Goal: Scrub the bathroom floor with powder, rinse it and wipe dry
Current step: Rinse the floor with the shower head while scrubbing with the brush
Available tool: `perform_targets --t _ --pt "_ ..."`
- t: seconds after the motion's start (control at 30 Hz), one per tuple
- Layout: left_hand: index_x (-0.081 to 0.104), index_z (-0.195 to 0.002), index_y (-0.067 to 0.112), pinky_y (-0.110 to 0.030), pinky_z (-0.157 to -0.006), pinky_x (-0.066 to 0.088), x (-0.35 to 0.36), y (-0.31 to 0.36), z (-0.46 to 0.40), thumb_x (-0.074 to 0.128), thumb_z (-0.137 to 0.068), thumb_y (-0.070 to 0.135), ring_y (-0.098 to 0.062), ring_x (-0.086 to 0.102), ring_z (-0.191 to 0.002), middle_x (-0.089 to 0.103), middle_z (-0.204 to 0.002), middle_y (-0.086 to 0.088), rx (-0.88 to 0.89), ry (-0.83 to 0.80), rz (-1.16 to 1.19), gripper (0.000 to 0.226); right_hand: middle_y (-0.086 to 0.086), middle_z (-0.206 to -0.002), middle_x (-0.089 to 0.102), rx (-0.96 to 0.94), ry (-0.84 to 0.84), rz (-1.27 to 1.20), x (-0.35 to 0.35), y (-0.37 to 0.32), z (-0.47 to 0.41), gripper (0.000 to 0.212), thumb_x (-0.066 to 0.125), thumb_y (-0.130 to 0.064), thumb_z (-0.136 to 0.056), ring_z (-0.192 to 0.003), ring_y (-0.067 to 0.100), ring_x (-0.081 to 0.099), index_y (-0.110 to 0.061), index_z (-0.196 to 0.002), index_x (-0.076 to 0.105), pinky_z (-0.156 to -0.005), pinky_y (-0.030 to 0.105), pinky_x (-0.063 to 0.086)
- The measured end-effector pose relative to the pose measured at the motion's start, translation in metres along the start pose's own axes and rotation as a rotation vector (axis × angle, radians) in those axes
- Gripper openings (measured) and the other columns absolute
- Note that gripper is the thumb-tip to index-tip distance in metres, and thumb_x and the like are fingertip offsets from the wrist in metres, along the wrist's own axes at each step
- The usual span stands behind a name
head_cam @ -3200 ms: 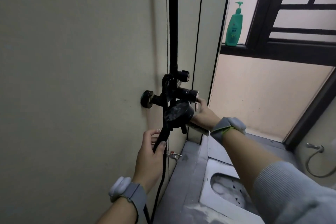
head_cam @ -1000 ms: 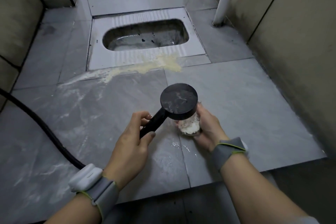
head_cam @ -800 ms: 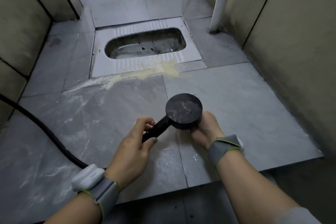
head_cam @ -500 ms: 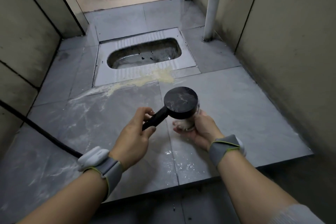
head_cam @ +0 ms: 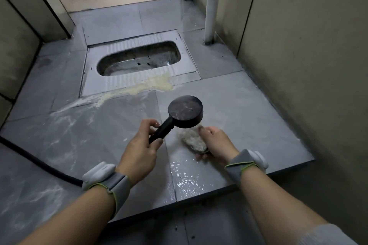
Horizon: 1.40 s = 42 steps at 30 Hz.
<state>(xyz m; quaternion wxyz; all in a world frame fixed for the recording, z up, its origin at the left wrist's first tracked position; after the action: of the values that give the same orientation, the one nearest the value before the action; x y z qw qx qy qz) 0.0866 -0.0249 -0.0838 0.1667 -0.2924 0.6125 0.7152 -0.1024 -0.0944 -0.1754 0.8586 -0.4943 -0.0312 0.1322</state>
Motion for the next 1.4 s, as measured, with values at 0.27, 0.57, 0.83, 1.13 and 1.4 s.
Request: perform_targets --t 0.27,0.57,0.83,1.13,1.4 --pt "0.042 -0.109 0.031 -0.031 -0.066 0.043 0.002 -0.008 0.001 0.055 -0.094 0.014 -0.014 0.055 -0.077 0.056 -0.096 0.014 -0.028 -0.002 -0.007 0.026 0.008 -0.122 0.045 -0.292 0.252 1.0 -0.018 -0.017 0.001 0.049 0.055 -0.046 -0.088 -0.118 0.03 0.037 -0.017 -0.127 0.053 -0.1 0.04 0.037" --pt "0.042 -0.109 0.032 -0.039 -0.071 0.046 -0.001 -0.025 0.01 0.055 -0.094 0.013 -0.018 0.056 -0.076 0.056 -0.095 0.012 -0.072 0.002 -0.008 0.028 0.007 -0.129 0.04 -0.382 0.25 1.029 0.008 -0.016 0.001 0.066 0.058 -0.047 -0.087 -0.117 0.029 0.036 -0.017 -0.14 0.032 -0.095 0.04 0.037" --pt "0.041 -0.11 0.031 -0.03 -0.065 0.044 0.002 -0.018 0.001 0.054 -0.095 0.014 -0.012 0.055 -0.074 0.055 -0.094 0.013 -0.042 0.001 0.006 0.026 0.007 -0.121 0.045 -0.474 0.424 1.033 0.007 -0.028 -0.007 0.049 0.048 -0.048 -0.091 -0.11 0.031 0.042 -0.015 -0.126 0.042 -0.085 0.043 0.038" --pt "0.043 -0.109 0.03 -0.029 -0.066 0.043 0.005 -0.036 -0.003 0.055 -0.093 0.013 -0.007 0.053 -0.072 0.056 -0.091 0.011 -0.07 0.026 0.041 0.026 0.011 -0.116 0.041 -0.465 0.377 0.947 0.018 -0.03 -0.029 0.032 0.045 -0.039 -0.096 -0.103 0.033 0.046 -0.013 -0.113 0.046 -0.075 0.041 0.04" --pt "0.042 -0.109 0.031 -0.03 -0.069 0.043 0.005 -0.034 0.001 0.055 -0.094 0.013 -0.004 0.054 -0.077 0.055 -0.092 0.016 -0.057 0.011 0.028 0.027 0.004 -0.112 0.035 -0.419 0.338 0.983 0.01 -0.021 -0.016 0.049 0.048 -0.055 -0.09 -0.089 0.029 0.05 -0.019 -0.122 0.039 -0.066 0.037 0.043"
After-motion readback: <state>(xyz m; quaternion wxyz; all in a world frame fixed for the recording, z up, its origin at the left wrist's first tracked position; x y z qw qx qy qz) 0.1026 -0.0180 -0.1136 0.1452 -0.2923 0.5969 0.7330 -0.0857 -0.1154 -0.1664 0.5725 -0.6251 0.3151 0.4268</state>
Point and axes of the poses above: each hand's wrist, its own z-axis away from the middle knuckle, its own x-axis out of the palm, y = z × x, the point moved 8 cm from there along -z, towards the middle knuckle
